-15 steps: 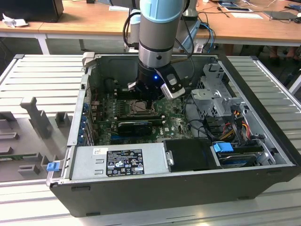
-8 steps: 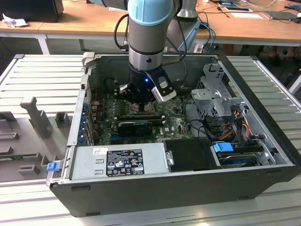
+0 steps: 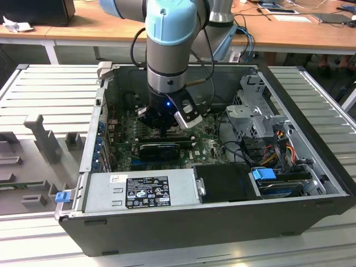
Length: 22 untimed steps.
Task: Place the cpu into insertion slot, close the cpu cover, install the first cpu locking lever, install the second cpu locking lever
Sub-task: 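Install the second cpu locking lever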
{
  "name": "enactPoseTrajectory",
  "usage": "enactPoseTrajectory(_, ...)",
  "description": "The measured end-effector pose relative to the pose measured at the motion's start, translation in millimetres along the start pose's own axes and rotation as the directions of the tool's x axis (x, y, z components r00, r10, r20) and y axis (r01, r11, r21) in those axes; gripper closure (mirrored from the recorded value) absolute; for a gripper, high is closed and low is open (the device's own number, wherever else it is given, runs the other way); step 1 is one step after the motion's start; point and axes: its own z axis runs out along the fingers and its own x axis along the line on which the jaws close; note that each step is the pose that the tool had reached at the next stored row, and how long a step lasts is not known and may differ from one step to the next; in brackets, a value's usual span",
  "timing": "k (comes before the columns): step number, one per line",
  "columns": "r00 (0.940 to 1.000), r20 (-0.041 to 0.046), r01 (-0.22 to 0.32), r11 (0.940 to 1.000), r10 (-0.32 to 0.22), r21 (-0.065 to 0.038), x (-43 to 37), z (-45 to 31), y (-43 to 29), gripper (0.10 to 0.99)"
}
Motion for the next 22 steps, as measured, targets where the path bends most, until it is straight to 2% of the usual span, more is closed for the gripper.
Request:
enactPoseTrajectory(1,1.0,-0.0005,0.005,1.0,-0.005,-0.003,1.6,1.7,-0.2,0.98)
enactPoseTrajectory(2,0.9999,0.0,0.011,0.9997,-0.011,-0.02,4.5,2.6,-1.3,0.98)
enactPoseTrajectory(3,0.9999,0.0005,0.014,0.9994,-0.014,-0.031,6.5,2.8,-2.9,0.98)
enactPoseTrajectory(4,0.9999,0.001,0.016,0.9991,-0.016,-0.04,9.2,2.9,-4.8,0.98)
enactPoseTrajectory(5,0.9999,0.0012,0.017,0.9989,-0.017,-0.044,10.6,2.9,-6.0,0.98)
enactPoseTrajectory(11,0.9997,0.0018,0.023,0.998,-0.023,-0.059,20.2,2.9,-10.9,0.98)
enactPoseTrajectory(13,0.9997,0.0021,0.026,0.9974,-0.026,-0.068,23.9,2.8,-14.6,0.98)
enactPoseTrajectory(22,0.9995,0.0033,0.031,0.9957,-0.031,-0.087,25.4,6.3,-17.2,0.98)
